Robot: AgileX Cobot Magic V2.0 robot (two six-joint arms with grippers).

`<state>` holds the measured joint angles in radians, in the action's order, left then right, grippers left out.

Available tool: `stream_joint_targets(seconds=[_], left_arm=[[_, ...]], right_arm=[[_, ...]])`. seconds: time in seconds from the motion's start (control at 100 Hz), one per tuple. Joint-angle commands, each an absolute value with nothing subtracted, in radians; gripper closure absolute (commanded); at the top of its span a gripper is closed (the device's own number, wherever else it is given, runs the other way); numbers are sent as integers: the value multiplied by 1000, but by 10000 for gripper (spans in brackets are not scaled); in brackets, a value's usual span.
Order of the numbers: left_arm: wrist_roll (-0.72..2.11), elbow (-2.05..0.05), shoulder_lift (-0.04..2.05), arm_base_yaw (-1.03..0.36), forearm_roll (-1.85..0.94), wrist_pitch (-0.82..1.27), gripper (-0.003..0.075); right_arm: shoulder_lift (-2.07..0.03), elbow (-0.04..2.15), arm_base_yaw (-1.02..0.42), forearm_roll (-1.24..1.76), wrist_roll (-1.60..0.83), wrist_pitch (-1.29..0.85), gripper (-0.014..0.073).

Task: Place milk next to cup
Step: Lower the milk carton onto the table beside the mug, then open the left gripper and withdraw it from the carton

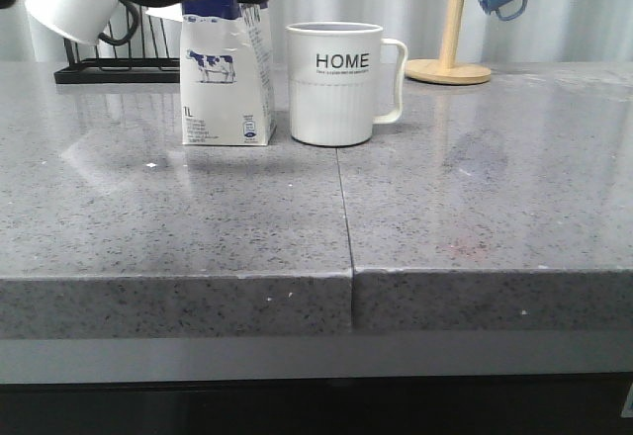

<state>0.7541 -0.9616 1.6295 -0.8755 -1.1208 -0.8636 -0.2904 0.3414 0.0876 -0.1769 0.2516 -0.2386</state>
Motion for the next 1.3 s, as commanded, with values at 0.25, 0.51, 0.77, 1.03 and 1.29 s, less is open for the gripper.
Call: stream_joint_targets(seconds=[0.25, 0.51, 0.77, 1.03, 1.29], left_arm=[[801, -836, 1415, -899, -1104, -963, 69], [934, -745, 1220, -876, -1113, -946, 69], [899, -712, 1072, -689, -970, -795, 69], [450, -716, 1029, -324, -547, -396, 69], [167, -716, 941, -136, -228, -126, 69]], right_arm=[[-298, 368, 91, -192, 251, -153, 715], [-298, 368, 91, -192, 251, -153, 715], [-298, 368, 91, -192, 251, -153, 715], [-298, 368, 91, -192, 251, -153, 715], [-298, 368, 91, -192, 251, -153, 715]])
